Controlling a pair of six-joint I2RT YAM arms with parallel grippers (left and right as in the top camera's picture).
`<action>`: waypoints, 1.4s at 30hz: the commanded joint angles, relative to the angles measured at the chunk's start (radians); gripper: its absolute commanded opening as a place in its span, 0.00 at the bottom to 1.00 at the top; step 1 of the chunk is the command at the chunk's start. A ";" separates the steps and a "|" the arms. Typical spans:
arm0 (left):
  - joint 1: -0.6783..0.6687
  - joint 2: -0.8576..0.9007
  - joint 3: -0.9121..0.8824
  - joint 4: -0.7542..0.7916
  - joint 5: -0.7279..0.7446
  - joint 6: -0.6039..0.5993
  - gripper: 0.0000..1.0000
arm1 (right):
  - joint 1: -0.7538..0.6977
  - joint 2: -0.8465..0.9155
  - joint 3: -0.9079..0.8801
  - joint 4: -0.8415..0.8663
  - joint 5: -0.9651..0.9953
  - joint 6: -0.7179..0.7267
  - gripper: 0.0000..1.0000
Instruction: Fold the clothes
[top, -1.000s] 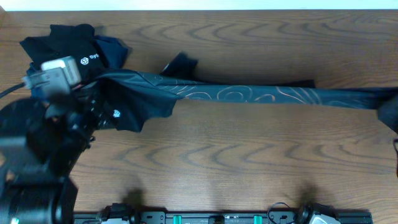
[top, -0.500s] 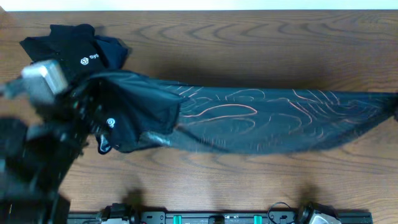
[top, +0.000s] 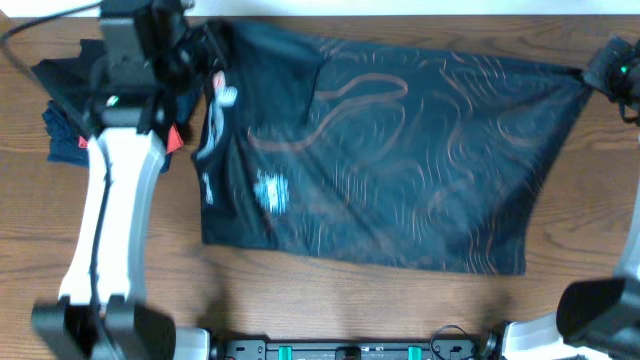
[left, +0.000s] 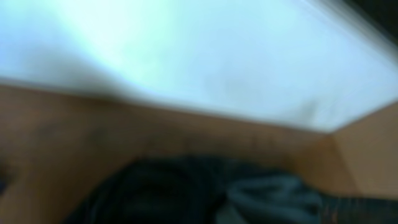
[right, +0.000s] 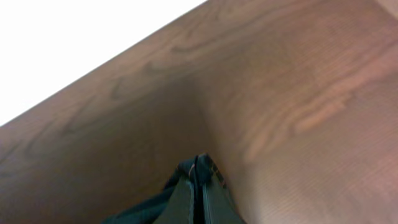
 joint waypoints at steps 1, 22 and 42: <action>0.014 0.018 0.071 0.154 0.047 -0.140 0.06 | -0.013 -0.038 0.091 0.061 -0.002 0.036 0.01; -0.013 0.058 0.294 -0.834 0.124 0.171 0.06 | -0.018 -0.008 0.217 -0.464 0.397 -0.001 0.01; -0.060 0.119 -0.480 -1.025 0.126 0.377 0.06 | -0.166 -0.015 -0.459 -0.443 0.351 0.134 0.01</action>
